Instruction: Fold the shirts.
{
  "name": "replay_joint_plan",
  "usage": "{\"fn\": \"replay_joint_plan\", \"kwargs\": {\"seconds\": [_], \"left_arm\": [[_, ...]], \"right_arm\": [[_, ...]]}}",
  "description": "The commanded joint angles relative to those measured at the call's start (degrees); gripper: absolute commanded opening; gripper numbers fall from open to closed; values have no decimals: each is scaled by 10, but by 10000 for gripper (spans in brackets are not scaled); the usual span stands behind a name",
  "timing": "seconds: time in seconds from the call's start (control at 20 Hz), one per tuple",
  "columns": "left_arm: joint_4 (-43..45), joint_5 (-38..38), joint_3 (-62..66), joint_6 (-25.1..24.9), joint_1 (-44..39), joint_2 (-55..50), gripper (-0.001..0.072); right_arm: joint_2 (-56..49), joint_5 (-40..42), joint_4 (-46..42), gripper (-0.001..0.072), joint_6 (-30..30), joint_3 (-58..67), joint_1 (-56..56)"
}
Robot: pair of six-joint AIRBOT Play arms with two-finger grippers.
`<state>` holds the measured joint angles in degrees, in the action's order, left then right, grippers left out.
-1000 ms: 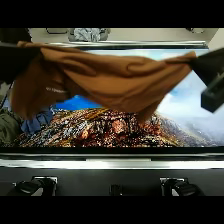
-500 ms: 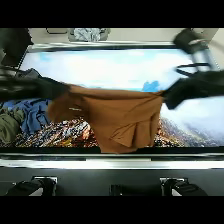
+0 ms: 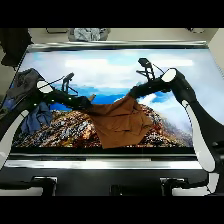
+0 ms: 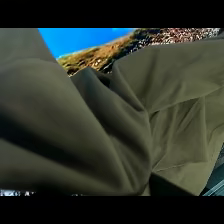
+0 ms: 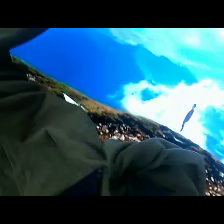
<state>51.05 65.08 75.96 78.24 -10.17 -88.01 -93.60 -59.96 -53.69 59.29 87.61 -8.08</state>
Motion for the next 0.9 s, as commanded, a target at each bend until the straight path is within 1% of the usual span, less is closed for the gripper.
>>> {"fn": "replay_joint_plan", "kwargs": {"seconds": [0.0,0.1,0.2,0.3,0.4,0.45,0.55,0.65,0.85], "left_arm": [[10,19,31,-27,19,-20,602],[78,52,87,-31,57,-8,602],[131,79,129,-29,100,-5,603],[135,94,127,0,137,-10,617],[135,104,101,4,154,-24,617],[135,99,83,0,156,-31,617],[135,74,48,-20,154,-50,617],[117,60,36,-22,152,-75,617],[19,49,36,-63,152,-127,617]], "right_arm": [[-7,22,34,641,-34,18,21],[24,-37,19,691,-46,47,64],[60,-101,-12,692,-64,51,121],[71,-203,-72,688,-56,50,176],[71,-284,-110,688,-54,26,208],[71,-307,-120,688,-57,5,215],[72,-331,-127,688,-75,-43,214],[74,-325,-117,688,-77,-85,213],[74,-298,-117,688,-81,-122,213]]}}
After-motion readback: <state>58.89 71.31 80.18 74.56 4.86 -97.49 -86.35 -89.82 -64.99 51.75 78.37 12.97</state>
